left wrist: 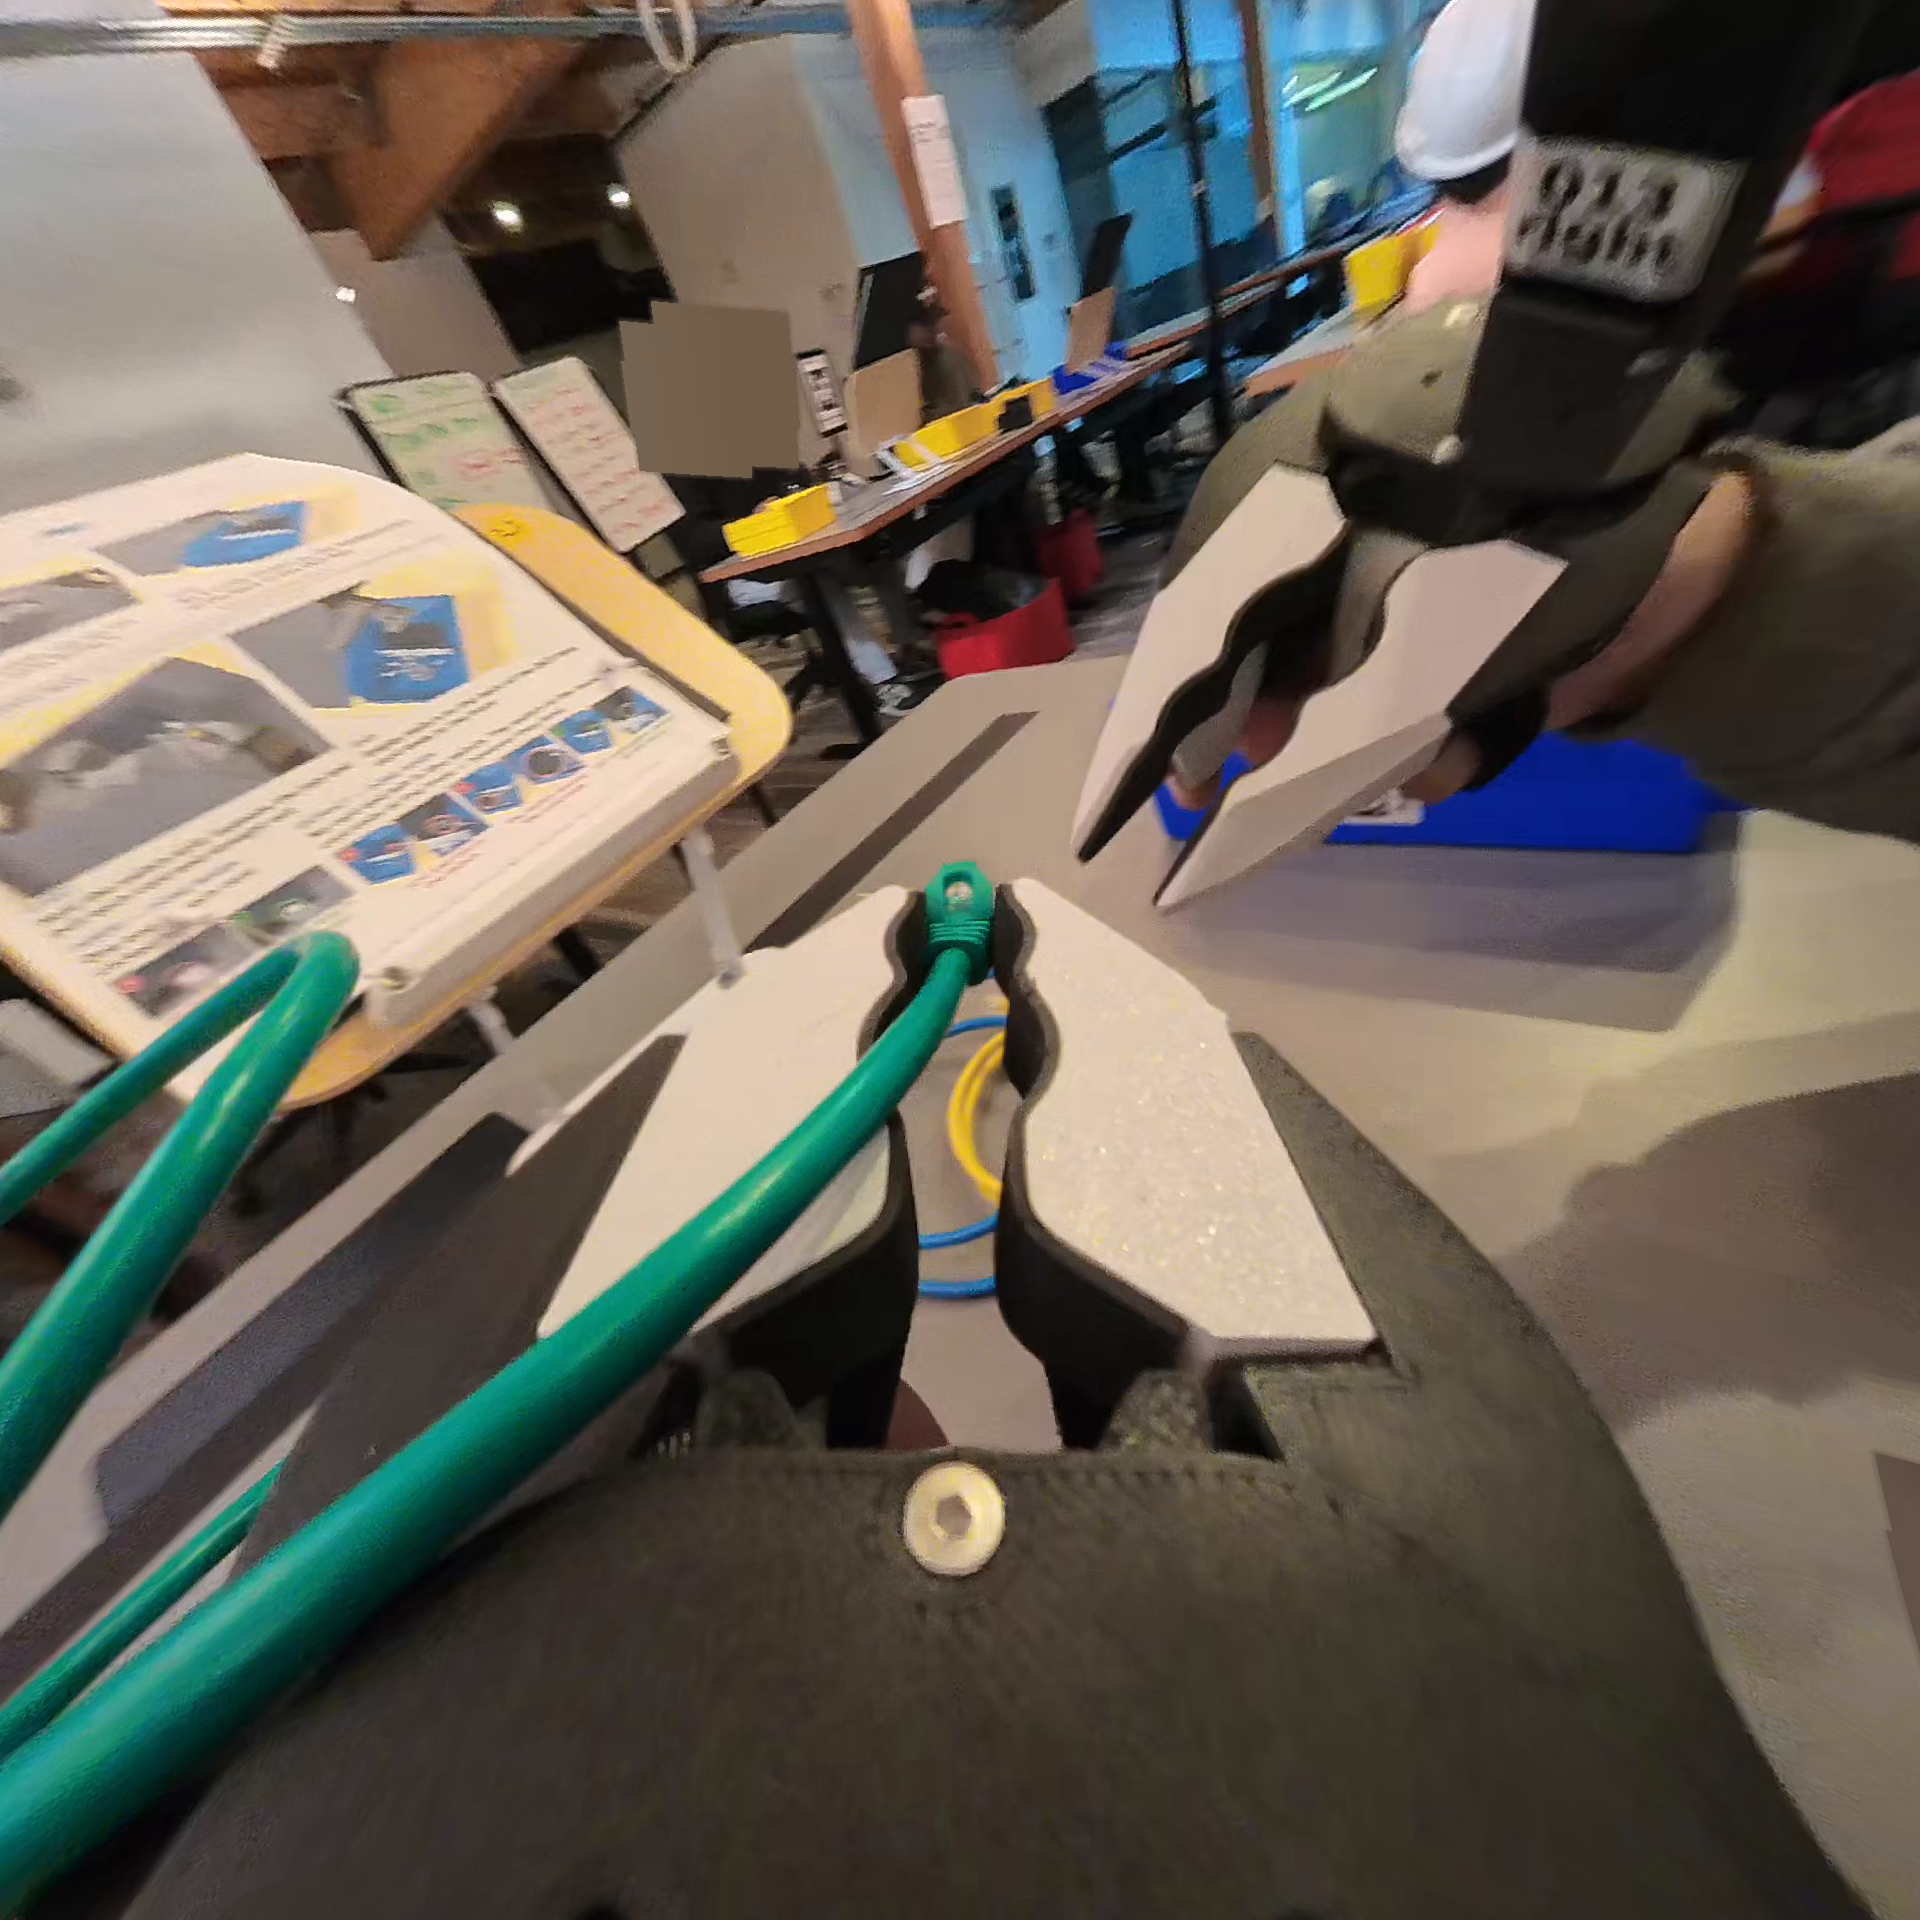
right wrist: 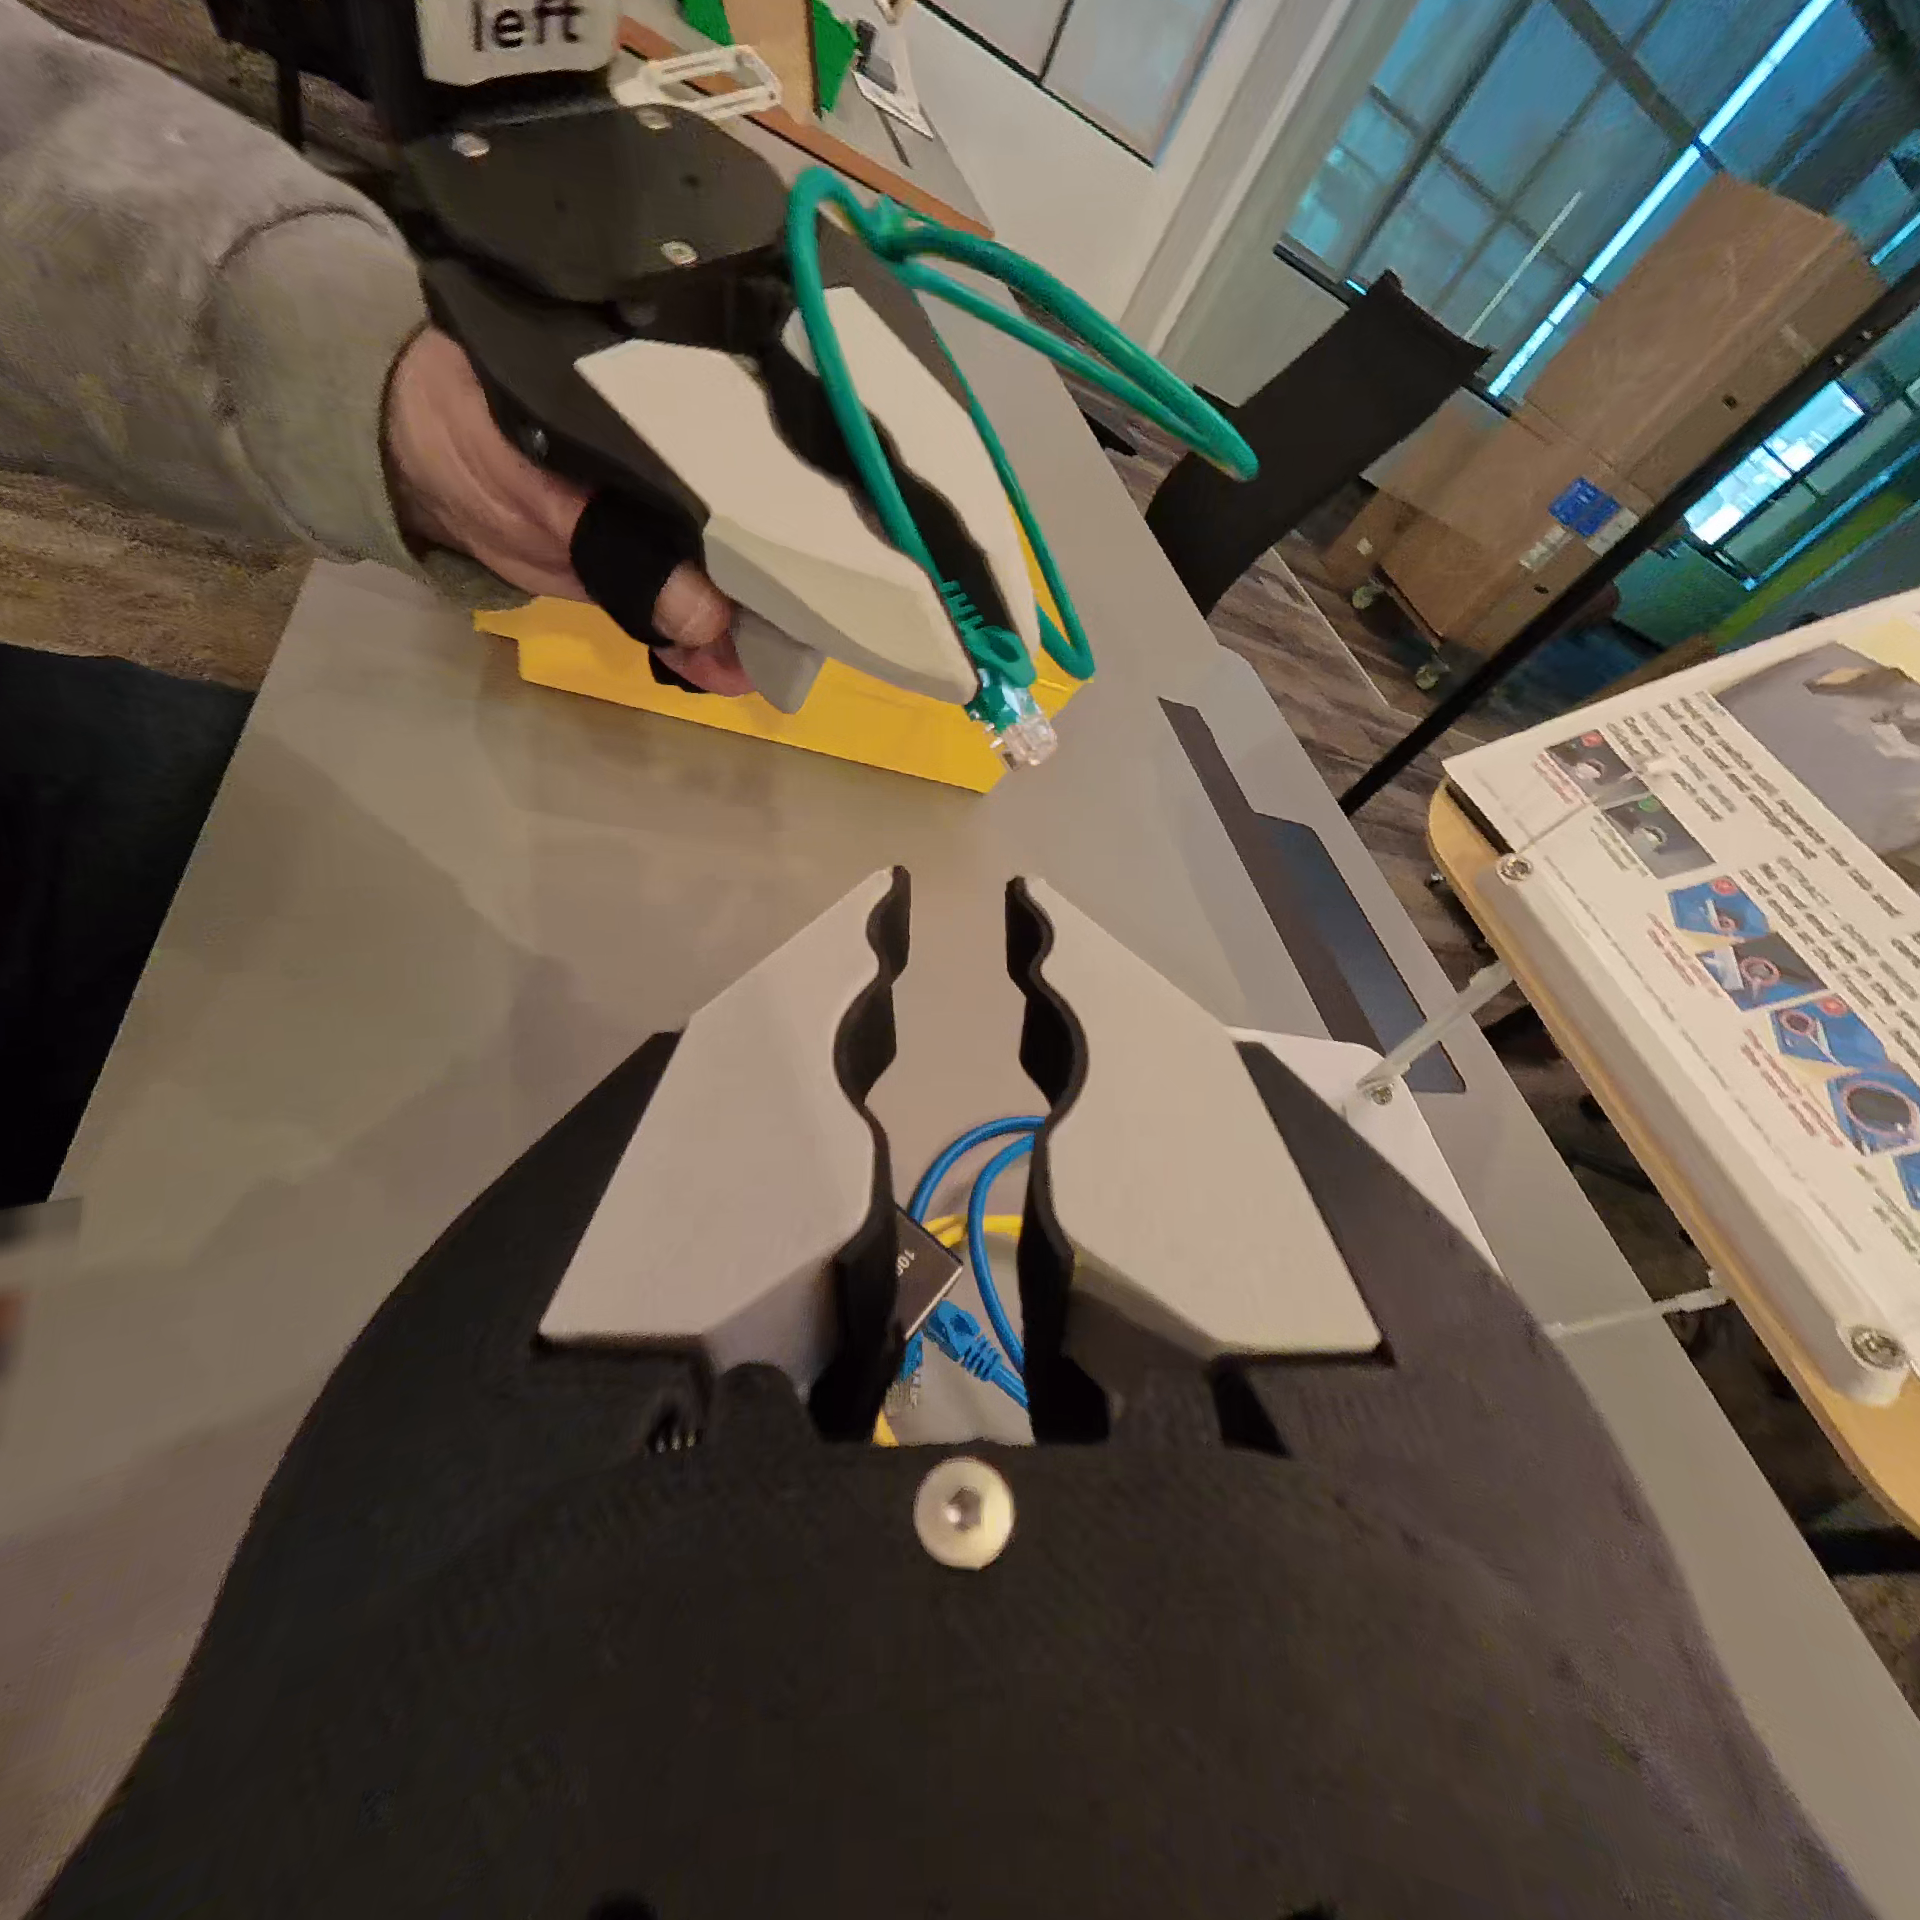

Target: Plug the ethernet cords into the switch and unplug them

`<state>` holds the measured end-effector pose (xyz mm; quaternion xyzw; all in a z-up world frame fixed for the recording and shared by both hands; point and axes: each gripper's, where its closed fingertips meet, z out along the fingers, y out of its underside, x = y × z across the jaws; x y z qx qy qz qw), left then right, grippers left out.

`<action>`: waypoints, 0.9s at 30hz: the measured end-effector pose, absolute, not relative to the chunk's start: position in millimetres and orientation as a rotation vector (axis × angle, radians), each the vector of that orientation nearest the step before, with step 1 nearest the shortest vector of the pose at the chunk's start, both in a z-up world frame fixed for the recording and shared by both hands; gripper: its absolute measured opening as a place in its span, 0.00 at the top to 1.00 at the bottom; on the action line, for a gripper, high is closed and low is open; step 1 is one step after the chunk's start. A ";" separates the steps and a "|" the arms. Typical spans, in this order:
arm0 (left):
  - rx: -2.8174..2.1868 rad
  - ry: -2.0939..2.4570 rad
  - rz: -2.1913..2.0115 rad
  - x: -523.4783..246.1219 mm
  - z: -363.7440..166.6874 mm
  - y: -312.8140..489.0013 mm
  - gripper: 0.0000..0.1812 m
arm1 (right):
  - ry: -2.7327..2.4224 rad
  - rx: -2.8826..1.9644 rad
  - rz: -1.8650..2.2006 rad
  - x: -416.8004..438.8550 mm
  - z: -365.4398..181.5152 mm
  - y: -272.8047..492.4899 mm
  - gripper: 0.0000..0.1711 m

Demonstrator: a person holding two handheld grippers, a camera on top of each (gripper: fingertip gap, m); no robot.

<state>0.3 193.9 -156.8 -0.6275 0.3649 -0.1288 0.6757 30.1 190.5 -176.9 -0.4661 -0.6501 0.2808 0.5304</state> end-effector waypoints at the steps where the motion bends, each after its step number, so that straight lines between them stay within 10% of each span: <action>1: -1.410 0.819 -0.242 -2.1 -158.4 196.0 0.93 | -1.540 -1.129 0.665 30.1 -176.5 193.1 0.91; 27: -1.299 0.649 0.027 -14.0 -182.8 185.1 0.93 | -1.168 -1.360 0.600 20.6 -187.2 222.4 0.87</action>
